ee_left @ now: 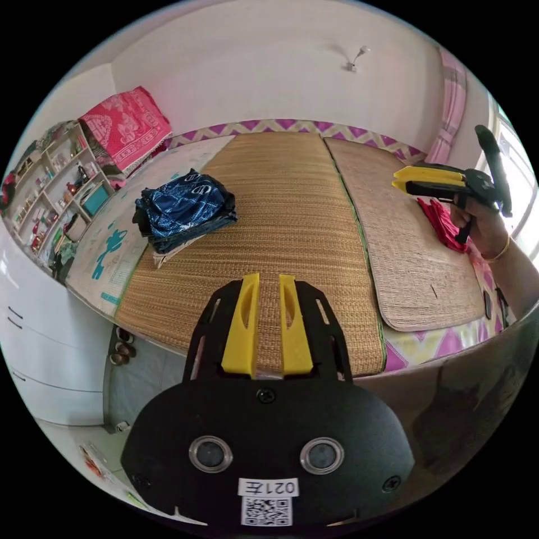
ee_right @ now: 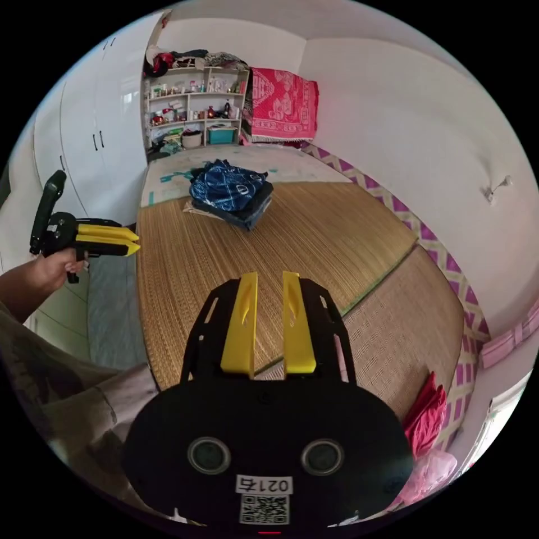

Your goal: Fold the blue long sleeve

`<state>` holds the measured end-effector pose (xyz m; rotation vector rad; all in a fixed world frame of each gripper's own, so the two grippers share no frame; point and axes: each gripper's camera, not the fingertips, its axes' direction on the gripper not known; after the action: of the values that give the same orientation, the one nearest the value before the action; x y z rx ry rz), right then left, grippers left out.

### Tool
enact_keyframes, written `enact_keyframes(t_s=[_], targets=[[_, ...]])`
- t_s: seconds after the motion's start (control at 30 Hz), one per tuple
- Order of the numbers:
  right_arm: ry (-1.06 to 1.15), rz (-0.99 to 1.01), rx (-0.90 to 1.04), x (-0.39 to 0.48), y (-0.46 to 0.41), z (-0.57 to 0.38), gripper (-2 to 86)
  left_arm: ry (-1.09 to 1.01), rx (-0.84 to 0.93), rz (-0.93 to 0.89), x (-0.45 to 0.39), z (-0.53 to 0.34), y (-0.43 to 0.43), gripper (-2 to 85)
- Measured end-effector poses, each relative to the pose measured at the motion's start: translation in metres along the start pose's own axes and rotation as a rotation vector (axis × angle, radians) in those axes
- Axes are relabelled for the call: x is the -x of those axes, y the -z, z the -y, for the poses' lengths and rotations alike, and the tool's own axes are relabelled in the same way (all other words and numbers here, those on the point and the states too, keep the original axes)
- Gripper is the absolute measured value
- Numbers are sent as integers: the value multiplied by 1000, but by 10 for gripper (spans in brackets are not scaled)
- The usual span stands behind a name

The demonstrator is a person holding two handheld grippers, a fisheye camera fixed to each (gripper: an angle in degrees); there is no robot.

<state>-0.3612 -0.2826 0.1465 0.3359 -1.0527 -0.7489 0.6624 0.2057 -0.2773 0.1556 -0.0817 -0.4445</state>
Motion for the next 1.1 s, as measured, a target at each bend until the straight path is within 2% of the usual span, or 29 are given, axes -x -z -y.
enact_keyframes(t_s=[0.1, 0.23, 0.33, 0.47, 0.73, 0.97, 1.1], targets=[[17, 53, -49, 1, 11, 40, 7, 29, -28, 15, -3, 0, -9, 0], [-1, 170, -29, 9, 10, 100, -6, 31, -132, 81, 15, 6, -25, -8], [71, 97, -46, 33, 4, 154, -4, 52, -157, 74, 57, 14, -55, -8], [175, 3, -34, 76, -28, 238, 50, 16, -113, 66, 137, 22, -124, -4], [306, 35, 108, 152, -129, 378, 106, -41, 69, 16, 284, -10, -224, 54], [169, 79, 141, 154, -203, 472, 155, 122, 139, -28, 355, -77, -287, -3], [70, 56, 250, 136, -254, 504, 163, 162, 186, -64, 364, -100, -317, -8]])
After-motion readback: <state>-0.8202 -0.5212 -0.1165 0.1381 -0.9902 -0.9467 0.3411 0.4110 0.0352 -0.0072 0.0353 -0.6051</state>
